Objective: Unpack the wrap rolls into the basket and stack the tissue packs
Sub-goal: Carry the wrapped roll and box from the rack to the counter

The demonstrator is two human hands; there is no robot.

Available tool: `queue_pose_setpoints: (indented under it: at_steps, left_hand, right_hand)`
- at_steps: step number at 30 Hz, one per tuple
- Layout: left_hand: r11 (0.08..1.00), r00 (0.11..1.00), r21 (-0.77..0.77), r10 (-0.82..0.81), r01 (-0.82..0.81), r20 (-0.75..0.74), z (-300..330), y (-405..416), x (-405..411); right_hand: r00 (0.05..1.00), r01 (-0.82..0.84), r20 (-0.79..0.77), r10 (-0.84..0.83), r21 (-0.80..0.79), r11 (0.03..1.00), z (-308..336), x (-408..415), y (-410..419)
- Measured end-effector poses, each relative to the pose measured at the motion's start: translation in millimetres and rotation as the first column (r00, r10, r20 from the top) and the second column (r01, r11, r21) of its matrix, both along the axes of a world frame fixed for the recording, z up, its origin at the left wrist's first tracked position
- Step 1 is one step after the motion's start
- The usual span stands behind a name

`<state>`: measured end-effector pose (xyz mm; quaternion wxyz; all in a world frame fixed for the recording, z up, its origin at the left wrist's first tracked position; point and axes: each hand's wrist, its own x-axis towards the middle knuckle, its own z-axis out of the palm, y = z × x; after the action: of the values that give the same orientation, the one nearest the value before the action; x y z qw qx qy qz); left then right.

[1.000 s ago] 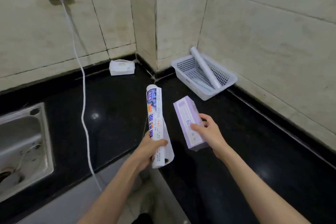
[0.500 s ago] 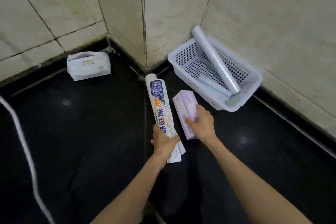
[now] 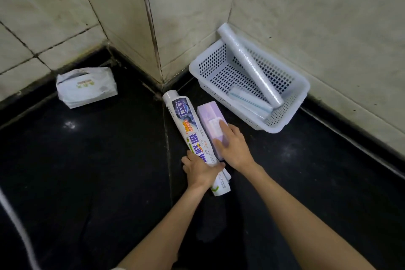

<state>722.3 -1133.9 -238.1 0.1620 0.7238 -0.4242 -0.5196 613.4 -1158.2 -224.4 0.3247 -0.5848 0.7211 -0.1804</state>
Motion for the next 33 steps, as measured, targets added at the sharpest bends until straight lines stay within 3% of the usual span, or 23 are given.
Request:
queue_pose_setpoints:
  at_steps: [6,11,15,19,23,27,33]
  left_hand:
    - [0.994,0.993,-0.009,-0.113,0.112,-0.035,10,3,15]
    - [0.882,0.912,-0.252,-0.349,0.398,0.217,44,19,27]
    - [0.624,0.776,-0.464,-0.458,0.628,0.434,90,46,9]
    - [0.308,0.649,-0.575,-0.444,0.758,0.618,140,94,-38]
    - [0.123,0.538,-0.559,-0.497,0.820,0.681,168,177,-97]
    - [-0.122,0.357,-0.508,-0.574,0.853,0.737,175,289,-165]
    - [-0.417,0.166,-0.505,-0.624,0.756,0.764,192,442,-263]
  right_hand:
    - [0.998,0.045,0.043,-0.044,-0.006,0.999,16,-11,18]
    - [0.998,0.059,-0.031,-0.062,-0.069,0.996,51,-28,63]
    - [0.986,0.081,-0.127,-0.104,-0.176,0.981,91,-51,123]
    - [0.934,0.136,-0.281,-0.220,-0.289,0.947,133,-94,208]
    - [0.854,0.242,-0.358,-0.377,-0.369,0.898,164,-142,327]
    - [0.730,0.387,-0.420,-0.540,-0.397,0.832,182,-187,474]
    - [0.503,0.622,-0.453,-0.736,-0.402,0.672,198,-230,668]
